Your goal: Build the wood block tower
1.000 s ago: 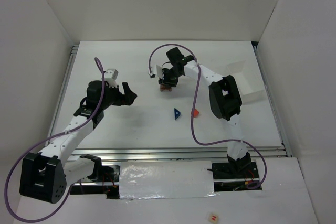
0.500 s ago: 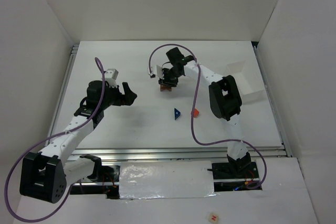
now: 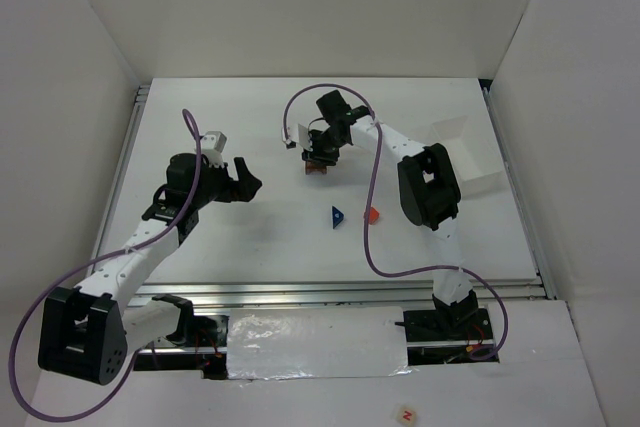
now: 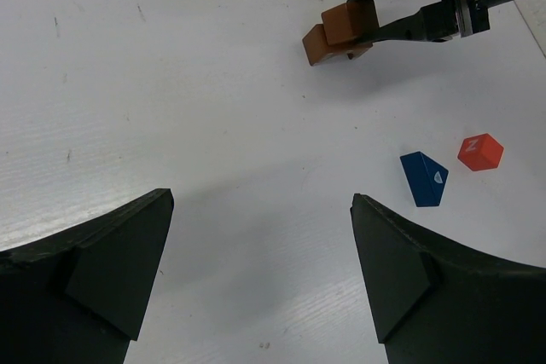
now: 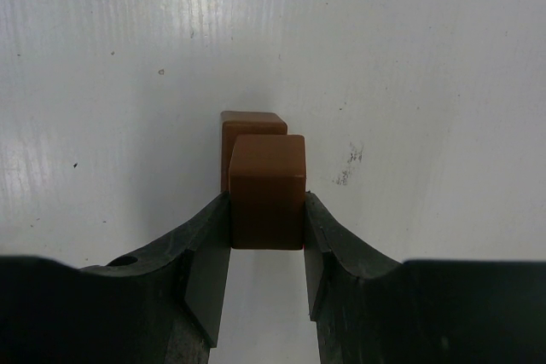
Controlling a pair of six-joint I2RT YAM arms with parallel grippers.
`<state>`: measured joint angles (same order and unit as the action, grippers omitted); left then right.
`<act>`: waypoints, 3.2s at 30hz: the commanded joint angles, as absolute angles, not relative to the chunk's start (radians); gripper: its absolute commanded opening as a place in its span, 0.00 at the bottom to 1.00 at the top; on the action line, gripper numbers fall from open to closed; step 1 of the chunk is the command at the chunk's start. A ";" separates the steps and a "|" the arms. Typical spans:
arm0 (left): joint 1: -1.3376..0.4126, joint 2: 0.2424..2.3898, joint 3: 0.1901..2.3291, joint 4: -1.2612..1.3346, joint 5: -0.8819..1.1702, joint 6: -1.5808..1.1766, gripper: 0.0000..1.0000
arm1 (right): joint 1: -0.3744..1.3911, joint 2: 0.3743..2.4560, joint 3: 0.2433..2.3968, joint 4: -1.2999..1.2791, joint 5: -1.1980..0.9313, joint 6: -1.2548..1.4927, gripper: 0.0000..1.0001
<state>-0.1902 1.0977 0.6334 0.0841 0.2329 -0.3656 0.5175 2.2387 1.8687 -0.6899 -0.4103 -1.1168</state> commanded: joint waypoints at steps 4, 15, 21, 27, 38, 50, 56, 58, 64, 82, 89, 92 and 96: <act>-0.184 1.098 0.640 0.144 0.262 -0.347 0.99 | 0.526 2.223 1.852 -0.663 -0.408 -1.106 0.19; -0.184 1.112 0.641 0.150 0.271 -0.350 0.99 | 0.532 2.206 1.829 -0.672 -0.407 -1.106 0.20; -0.186 1.117 0.644 0.153 0.281 -0.351 0.99 | 0.528 2.194 1.825 -0.672 -0.408 -1.109 0.19; -0.184 1.120 0.644 0.155 0.287 -0.351 0.99 | 0.529 2.178 1.830 -0.678 -0.417 -1.106 0.19; -0.186 1.115 0.644 0.155 0.290 -0.350 0.99 | 0.526 2.172 1.851 -0.732 -0.463 -1.109 0.19; -0.184 1.124 0.646 0.155 0.290 -0.347 0.99 | 0.526 2.184 1.850 -0.707 -0.436 -1.104 0.21; -0.184 1.131 0.647 0.152 0.287 -0.348 0.99 | 0.526 2.186 1.850 -0.699 -0.428 -1.104 0.27; -0.184 1.134 0.647 0.152 0.287 -0.348 0.99 | 0.526 2.186 1.850 -0.698 -0.428 -1.101 0.28; -0.186 1.135 0.650 0.153 0.287 -0.348 0.99 | 0.526 2.186 1.850 -0.695 -0.420 -1.098 0.32; -0.184 1.134 0.647 0.150 0.285 -0.348 0.99 | 0.532 2.184 1.847 -0.689 -0.408 -1.100 0.50; -0.186 1.129 0.647 0.150 0.288 -0.348 0.99 | 0.535 2.187 1.847 -0.683 -0.405 -1.094 0.53; -0.184 1.129 0.649 0.152 0.290 -0.348 0.99 | 0.535 2.187 1.845 -0.678 -0.405 -1.089 0.53; -0.184 1.127 0.646 0.150 0.290 -0.348 0.99 | 0.535 2.189 1.847 -0.664 -0.402 -1.085 0.54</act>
